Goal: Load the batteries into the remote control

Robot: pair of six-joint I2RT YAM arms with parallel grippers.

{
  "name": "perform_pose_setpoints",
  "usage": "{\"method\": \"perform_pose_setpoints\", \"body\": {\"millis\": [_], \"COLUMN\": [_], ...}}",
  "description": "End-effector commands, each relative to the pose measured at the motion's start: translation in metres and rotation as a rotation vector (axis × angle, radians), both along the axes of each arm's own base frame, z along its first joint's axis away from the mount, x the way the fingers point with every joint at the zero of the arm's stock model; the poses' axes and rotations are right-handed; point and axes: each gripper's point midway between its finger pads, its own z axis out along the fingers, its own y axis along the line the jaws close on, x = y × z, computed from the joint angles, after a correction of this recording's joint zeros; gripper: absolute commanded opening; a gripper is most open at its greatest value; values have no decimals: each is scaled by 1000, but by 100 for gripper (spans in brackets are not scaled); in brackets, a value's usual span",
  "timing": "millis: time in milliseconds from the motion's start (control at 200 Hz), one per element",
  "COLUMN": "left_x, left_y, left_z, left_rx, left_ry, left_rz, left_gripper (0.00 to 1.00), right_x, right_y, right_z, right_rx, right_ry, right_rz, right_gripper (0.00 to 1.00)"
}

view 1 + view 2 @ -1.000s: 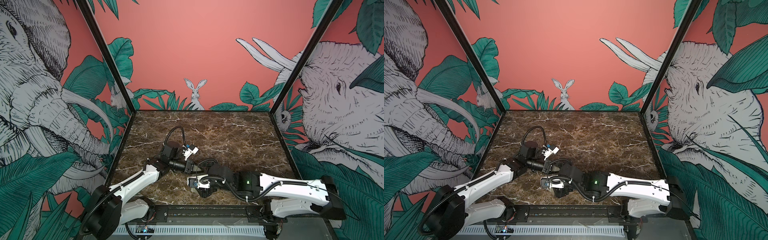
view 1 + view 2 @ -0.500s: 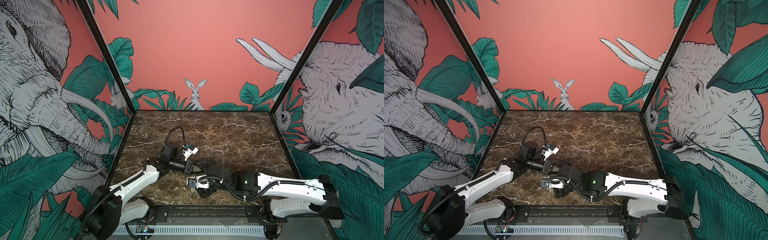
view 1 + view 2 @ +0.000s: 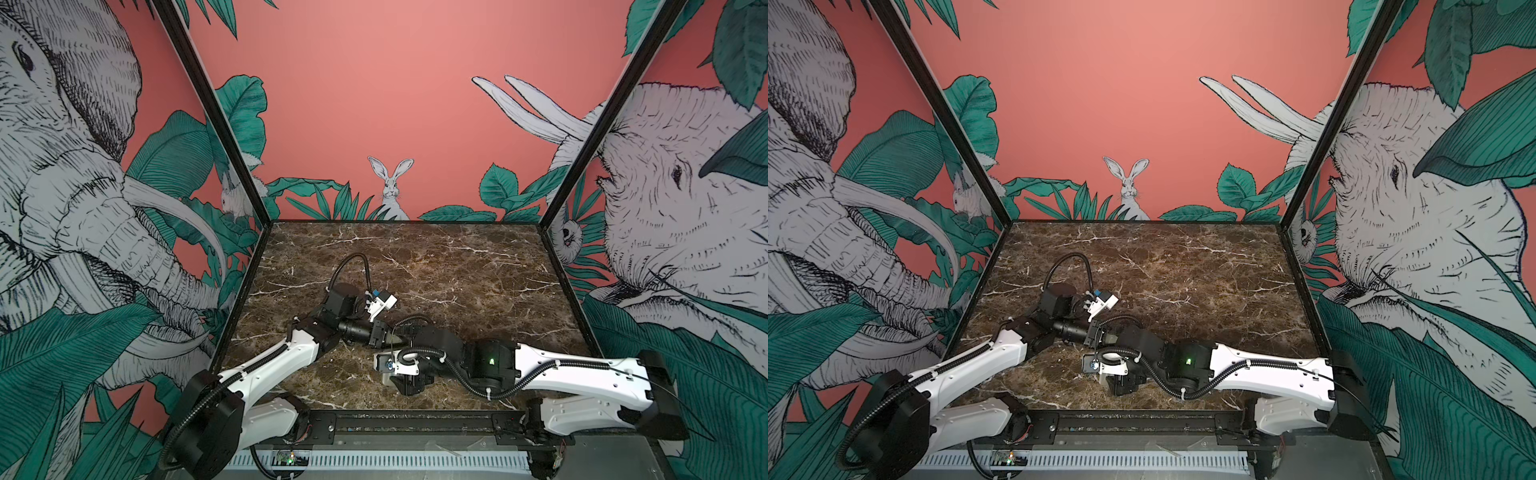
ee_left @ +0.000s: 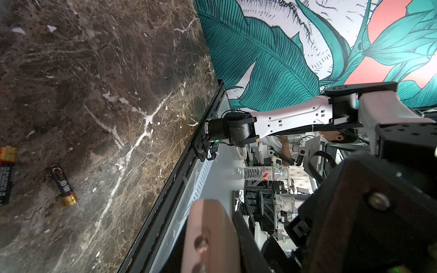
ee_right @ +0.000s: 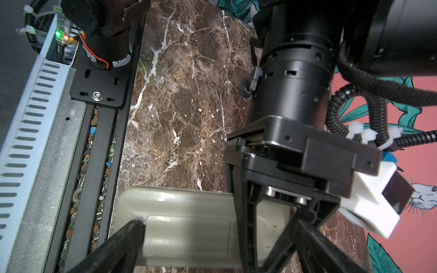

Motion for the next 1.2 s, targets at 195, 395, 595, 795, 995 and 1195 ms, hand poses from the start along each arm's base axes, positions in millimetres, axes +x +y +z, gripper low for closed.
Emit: {"method": "perform_pose_setpoints", "body": {"millis": [195, 395, 595, 795, 995, 1195], "left_x": [-6, -7, -9, -10, -10, -9], "left_y": [2, 2, 2, 2, 2, 2], "left_z": [4, 4, 5, 6, 5, 2], "left_rx": [-19, -22, -42, -46, -49, -45], "left_ry": [-16, -14, 8, 5, 10, 15], "left_rz": [-17, -19, -21, -22, -20, -17], "left_gripper": [0, 0, 0, 0, 0, 0], "right_x": [-2, 12, 24, 29, 39, 45], "right_y": [-2, -4, -6, -8, -9, -11], "right_z": [-10, -14, -14, -14, -9, 5], "right_rx": [-17, -47, -75, -93, -100, -54], "right_ry": [37, -18, -62, -111, -158, -189], "right_rz": [4, -59, -106, -118, -158, -193], "right_gripper": [99, 99, 99, 99, 99, 99]}}
